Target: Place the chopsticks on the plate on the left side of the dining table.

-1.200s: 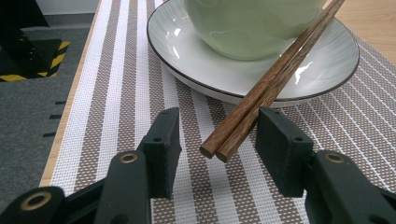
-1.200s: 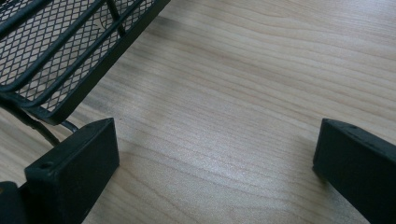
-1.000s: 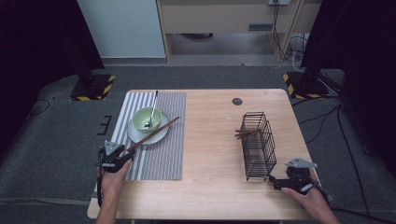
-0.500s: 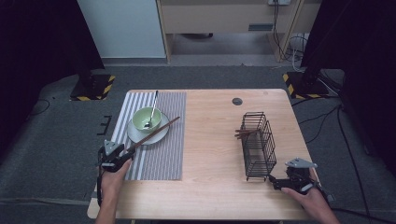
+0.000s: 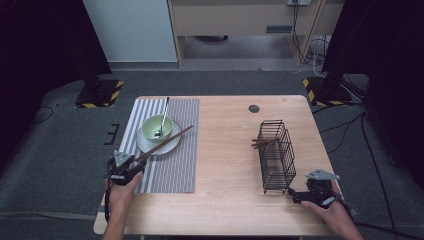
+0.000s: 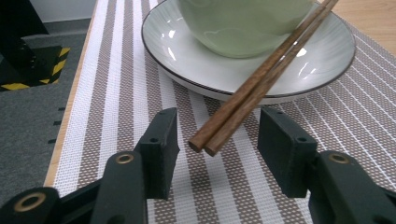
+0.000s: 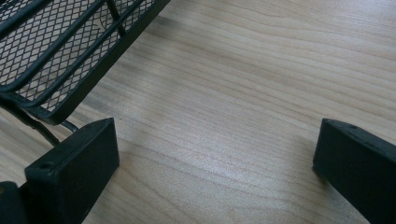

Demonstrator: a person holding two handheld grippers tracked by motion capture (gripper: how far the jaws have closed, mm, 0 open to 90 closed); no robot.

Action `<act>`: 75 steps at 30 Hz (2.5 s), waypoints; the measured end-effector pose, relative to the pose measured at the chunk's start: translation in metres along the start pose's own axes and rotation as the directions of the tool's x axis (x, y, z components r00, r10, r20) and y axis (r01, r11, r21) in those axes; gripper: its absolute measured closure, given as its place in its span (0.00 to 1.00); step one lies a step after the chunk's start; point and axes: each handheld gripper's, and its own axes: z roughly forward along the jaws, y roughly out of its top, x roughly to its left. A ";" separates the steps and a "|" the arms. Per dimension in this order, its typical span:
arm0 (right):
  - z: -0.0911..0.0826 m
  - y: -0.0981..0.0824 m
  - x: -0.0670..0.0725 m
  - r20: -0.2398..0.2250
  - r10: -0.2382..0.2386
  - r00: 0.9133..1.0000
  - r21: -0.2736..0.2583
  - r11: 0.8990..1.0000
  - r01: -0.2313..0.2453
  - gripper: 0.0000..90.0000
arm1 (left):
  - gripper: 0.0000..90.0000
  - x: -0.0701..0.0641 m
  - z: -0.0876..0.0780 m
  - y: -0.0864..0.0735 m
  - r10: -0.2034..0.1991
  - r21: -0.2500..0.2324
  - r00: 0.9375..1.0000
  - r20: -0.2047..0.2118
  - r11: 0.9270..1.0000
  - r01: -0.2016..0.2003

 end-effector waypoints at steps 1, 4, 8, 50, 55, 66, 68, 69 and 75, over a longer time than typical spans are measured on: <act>0.000 0.000 0.000 0.000 0.000 1.000 0.000 1.000 0.000 0.00 | 0.51 -0.001 -0.001 0.001 0.003 0.000 1.000 0.001 1.000 -0.003; 0.000 0.000 0.000 0.000 0.000 1.000 0.000 1.000 0.000 0.00 | 0.48 -0.001 -0.002 0.003 -0.002 -0.009 1.000 -0.001 1.000 0.002; 0.000 0.000 0.000 0.000 0.001 1.000 0.000 1.000 -0.001 0.00 | 0.47 0.002 -0.002 0.008 0.012 -0.001 1.000 0.006 1.000 -0.012; 0.000 0.000 0.000 -0.001 -0.002 1.000 0.000 1.000 0.002 0.00 | 0.54 0.010 0.008 0.007 -0.021 0.025 0.997 -0.069 0.999 0.022; 0.000 0.000 0.000 -0.001 -0.002 1.000 0.000 1.000 0.002 0.00 | 0.53 0.013 0.012 0.007 -0.027 0.031 0.996 -0.087 0.999 0.030; 0.000 0.000 0.000 -0.002 -0.003 1.000 0.000 1.000 0.003 0.00 | 0.49 0.016 0.013 0.008 -0.040 0.032 0.994 -0.106 0.999 0.043; 0.000 0.000 0.000 -0.002 -0.002 1.000 0.000 1.000 0.002 0.00 | 0.49 0.016 0.014 0.008 -0.049 0.034 0.993 -0.107 0.998 0.053; 0.000 0.000 0.000 -0.002 -0.003 1.000 0.000 1.000 0.003 0.00 | 0.49 0.016 0.014 0.008 -0.052 0.034 0.993 -0.106 0.998 0.055; 0.000 0.000 0.000 -0.001 -0.002 1.000 0.000 1.000 0.002 0.00 | 0.49 0.015 0.014 0.013 -0.057 0.045 0.992 -0.110 0.997 0.063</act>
